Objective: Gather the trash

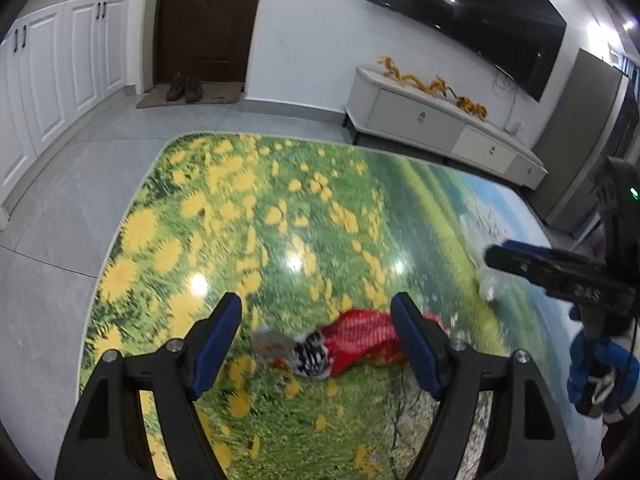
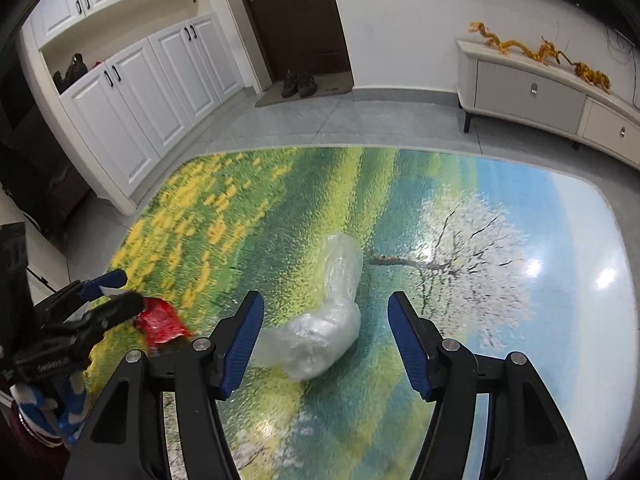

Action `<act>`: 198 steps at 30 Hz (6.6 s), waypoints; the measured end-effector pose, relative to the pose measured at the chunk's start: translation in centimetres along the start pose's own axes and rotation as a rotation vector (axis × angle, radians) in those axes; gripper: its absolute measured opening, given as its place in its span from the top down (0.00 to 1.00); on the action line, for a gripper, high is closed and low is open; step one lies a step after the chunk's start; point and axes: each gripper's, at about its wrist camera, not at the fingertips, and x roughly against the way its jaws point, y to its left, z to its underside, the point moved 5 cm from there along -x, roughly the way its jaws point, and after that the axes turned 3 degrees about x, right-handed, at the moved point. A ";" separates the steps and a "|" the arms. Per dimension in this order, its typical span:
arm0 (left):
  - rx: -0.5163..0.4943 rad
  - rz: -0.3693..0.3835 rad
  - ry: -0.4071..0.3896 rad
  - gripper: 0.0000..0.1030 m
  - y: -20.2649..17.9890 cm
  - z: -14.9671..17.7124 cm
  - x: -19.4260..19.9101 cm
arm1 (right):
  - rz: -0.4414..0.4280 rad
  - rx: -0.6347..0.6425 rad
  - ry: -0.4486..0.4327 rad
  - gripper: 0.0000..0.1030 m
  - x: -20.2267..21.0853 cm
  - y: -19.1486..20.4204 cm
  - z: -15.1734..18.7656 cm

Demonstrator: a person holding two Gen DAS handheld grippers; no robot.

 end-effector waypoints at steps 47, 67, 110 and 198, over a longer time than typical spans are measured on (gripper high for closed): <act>-0.116 0.094 -0.014 0.91 -10.0 6.4 7.1 | -0.005 -0.005 -0.090 0.73 12.7 -2.4 11.3; -0.359 0.219 -0.023 0.91 -28.7 11.5 13.9 | 0.217 -0.285 -0.325 0.72 31.0 -15.4 22.9; -0.789 0.275 0.319 0.87 -57.9 22.1 -3.5 | 0.318 -0.798 -0.118 0.69 24.2 -37.4 39.1; -0.318 -0.024 -0.193 0.29 -32.0 14.5 13.2 | 0.629 -0.334 -0.339 0.01 32.8 -14.6 26.7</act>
